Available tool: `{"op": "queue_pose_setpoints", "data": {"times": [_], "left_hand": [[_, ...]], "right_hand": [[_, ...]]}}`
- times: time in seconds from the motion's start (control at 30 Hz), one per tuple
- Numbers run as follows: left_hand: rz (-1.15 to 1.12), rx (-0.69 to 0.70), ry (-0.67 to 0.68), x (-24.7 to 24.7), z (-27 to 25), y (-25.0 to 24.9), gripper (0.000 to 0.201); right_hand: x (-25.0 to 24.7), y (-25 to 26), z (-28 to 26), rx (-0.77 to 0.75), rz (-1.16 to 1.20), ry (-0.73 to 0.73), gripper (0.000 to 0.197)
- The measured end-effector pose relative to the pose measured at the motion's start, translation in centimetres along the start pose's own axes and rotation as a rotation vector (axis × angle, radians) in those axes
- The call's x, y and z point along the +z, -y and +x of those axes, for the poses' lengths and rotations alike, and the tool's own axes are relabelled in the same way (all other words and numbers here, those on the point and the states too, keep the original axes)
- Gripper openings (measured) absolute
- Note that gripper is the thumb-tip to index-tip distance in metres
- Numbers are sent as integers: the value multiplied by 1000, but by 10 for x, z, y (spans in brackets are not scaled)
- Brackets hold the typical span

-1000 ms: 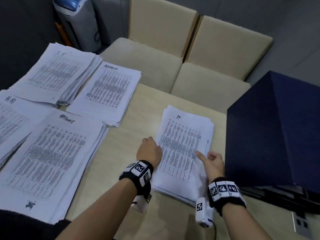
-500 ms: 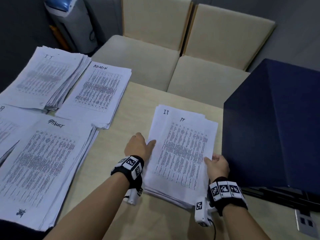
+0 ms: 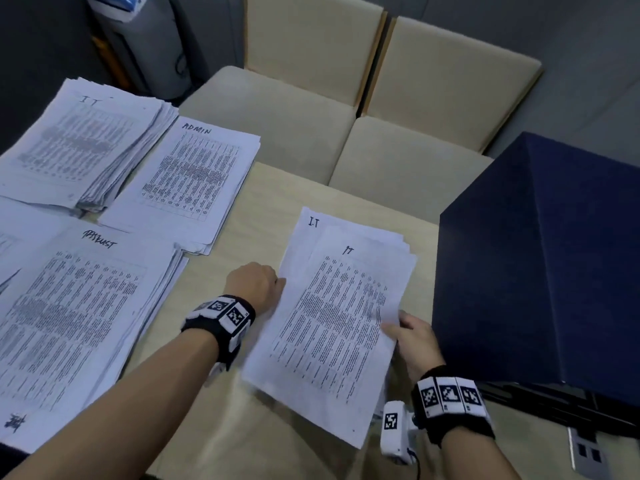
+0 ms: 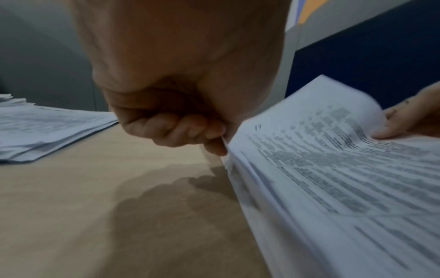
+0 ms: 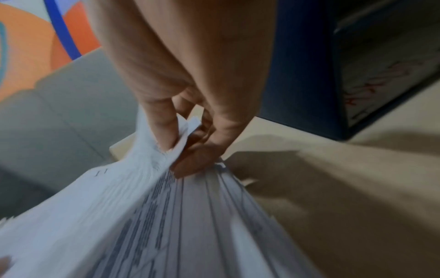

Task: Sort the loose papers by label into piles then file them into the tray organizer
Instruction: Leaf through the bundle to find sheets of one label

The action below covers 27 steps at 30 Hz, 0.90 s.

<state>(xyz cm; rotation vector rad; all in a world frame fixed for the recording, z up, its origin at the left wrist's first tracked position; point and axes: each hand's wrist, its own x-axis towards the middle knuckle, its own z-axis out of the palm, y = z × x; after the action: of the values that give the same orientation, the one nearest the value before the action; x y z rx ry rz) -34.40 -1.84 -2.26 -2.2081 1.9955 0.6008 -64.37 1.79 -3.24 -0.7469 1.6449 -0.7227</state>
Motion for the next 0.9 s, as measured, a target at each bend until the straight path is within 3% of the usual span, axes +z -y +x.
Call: {"op": "queue_pose_setpoints", "data": {"times": [0.07,0.2,0.3,0.47,0.53,0.67,0.77,0.83,0.9], "left_hand": [[-124,64,-57,2,-4,6,39],[-612,139,-189,7,-13,14,21],[-1007,144,-87,3,-23,16,14],[-1234,12,27,0,-34,8,27],[-1242,-19,44,-2,-35,5,35],[-1190,-74,127,-9,-33,-4,35],[-1211,-158,155,-6,-21,-8,30],[-1026,-173,122,-2,-7,-10,17],[-654,-152,125,1,6,-14,27]], "right_hand": [[1,0,-2,57,133,20,27],[-2,0,3,66,406,-32,19],[-4,-4,14,41,473,-50,57],[1,9,11,-19,553,58,32],[1,8,14,-2,482,8,24],[0,8,18,47,368,-88,56],[6,13,10,-3,421,-166,32],[9,11,4,-18,503,-176,39],[8,6,4,1,519,-217,46]]}}
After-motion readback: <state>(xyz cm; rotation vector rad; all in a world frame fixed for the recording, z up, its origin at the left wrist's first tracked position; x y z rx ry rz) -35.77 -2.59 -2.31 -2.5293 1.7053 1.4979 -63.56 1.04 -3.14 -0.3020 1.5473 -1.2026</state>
